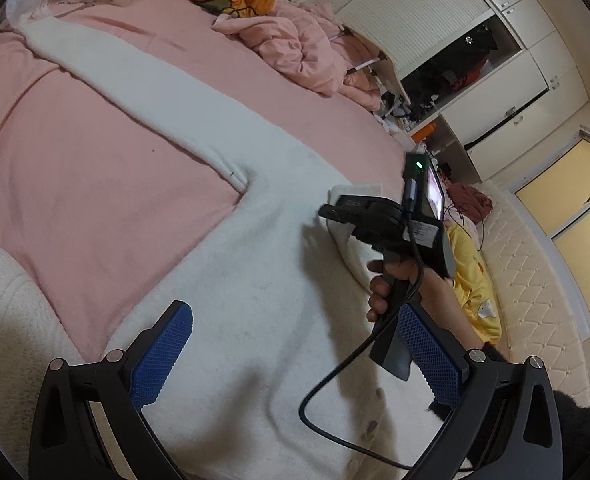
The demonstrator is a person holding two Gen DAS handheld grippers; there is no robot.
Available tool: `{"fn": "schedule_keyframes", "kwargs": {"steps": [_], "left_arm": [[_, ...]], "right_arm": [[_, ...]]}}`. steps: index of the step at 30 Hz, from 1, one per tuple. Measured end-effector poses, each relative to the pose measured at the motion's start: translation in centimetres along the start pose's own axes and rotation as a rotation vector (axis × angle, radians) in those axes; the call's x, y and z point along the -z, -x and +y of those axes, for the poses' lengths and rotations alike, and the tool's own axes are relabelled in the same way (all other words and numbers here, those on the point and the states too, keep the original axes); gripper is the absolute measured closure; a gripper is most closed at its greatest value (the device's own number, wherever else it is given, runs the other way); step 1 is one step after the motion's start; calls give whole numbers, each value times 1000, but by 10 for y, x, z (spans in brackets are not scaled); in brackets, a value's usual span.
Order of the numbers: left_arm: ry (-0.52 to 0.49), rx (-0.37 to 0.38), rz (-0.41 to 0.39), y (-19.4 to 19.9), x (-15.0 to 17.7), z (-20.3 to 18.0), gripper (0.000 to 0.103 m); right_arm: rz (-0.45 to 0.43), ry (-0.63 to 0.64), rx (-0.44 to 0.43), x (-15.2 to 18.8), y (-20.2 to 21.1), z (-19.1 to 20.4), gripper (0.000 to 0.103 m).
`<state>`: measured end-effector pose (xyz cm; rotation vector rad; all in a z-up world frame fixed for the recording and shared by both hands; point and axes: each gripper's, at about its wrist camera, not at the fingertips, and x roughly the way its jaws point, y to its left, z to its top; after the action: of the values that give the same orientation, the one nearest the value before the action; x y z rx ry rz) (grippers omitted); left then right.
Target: Fold clothes
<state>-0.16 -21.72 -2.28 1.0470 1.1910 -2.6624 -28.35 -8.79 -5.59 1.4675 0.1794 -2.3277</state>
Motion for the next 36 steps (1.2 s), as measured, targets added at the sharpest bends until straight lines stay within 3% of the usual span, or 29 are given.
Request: {"fn": "schedule_keyframes", "kwargs": {"steps": [3,5,7,10,13,16,20,22,25,28,31,36], "left_arm": [[9,5,-6,2,-1,1,0],[17,7,-8,3,-1,3,0],[22,9,-11,4,-1,4,0],[20,9,-18,5,-2,3,0],[11,3,-23,6,-2,1,0],[-6,-13,-12,3,0,-2,0],[-40,-41,3,-3,3,-8,0],[-56,-54,12,-6,4,-11,0],[-85,-82,34,-12,7,-16,0],[-120,-115,37,-15,10,-22,0],[-156,-143,31,-17,13,-27,0],[-188,-172,35,-18,18,-32,0]], "right_arm": [[33,174,64,1,-3,30,71],[48,220,15,2,-5,41,68],[50,220,-52,4,-4,43,44],[-12,143,-165,6,13,30,41],[-113,32,-179,9,41,1,41],[-203,-127,-61,19,74,-62,41],[-232,-313,292,65,109,-157,41],[-216,-412,412,93,116,-201,41],[-81,-449,368,121,84,-246,41],[-142,-337,389,117,96,-229,41],[-220,-339,342,125,107,-215,41],[-150,-302,363,130,91,-206,41]]}}
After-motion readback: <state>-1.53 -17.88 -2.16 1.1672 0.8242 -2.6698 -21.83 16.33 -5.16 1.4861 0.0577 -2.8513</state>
